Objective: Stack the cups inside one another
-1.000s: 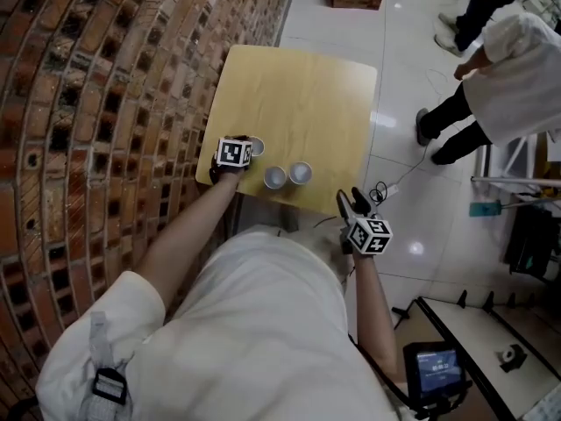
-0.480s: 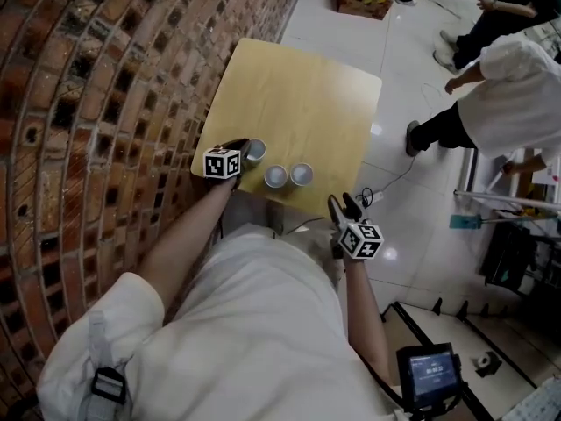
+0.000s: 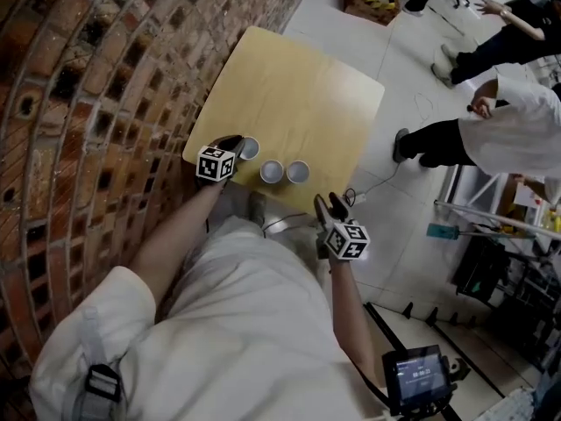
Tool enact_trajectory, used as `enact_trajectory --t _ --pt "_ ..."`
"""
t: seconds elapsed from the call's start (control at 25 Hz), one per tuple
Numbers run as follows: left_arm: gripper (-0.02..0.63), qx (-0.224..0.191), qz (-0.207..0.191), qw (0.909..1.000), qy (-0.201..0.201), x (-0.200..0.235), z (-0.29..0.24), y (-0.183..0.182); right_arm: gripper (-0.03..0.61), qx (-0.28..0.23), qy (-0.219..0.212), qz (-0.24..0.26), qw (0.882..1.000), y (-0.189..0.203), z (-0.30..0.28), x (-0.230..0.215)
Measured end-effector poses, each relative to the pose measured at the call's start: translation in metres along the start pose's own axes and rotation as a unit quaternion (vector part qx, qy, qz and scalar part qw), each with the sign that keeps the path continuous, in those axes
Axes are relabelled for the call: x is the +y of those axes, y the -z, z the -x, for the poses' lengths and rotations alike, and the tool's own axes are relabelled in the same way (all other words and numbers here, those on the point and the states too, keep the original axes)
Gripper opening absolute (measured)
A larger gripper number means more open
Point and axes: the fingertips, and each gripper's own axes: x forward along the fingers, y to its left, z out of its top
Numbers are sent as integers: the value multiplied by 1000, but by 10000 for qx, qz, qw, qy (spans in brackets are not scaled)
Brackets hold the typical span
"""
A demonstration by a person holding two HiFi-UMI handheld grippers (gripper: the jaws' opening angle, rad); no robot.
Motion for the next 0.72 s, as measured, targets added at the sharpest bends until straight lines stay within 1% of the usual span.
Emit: enact_trajectory --t 0.12,0.32,0.44,0.56,0.72 --pt "76 44 -64 10000 0 -1 2 9 207 117 -46 145 9998 2 -2 5" --pt "162 39 73 10000 -51 4 6 14 207 189 -109 318 9993 -3 -9 8" --pt "192 -26 129 9999 -76 5 15 11 207 148 -154 335 9992 -8 -13 13" --pt "198 -221 127 9996 -87 3 30 -4 207 80 -209 374 9990 -17 -17 18" --pt "198 -579 -33 9983 -31 -7 59 -40 207 -139 -267 575 9979 -45 -22 25"
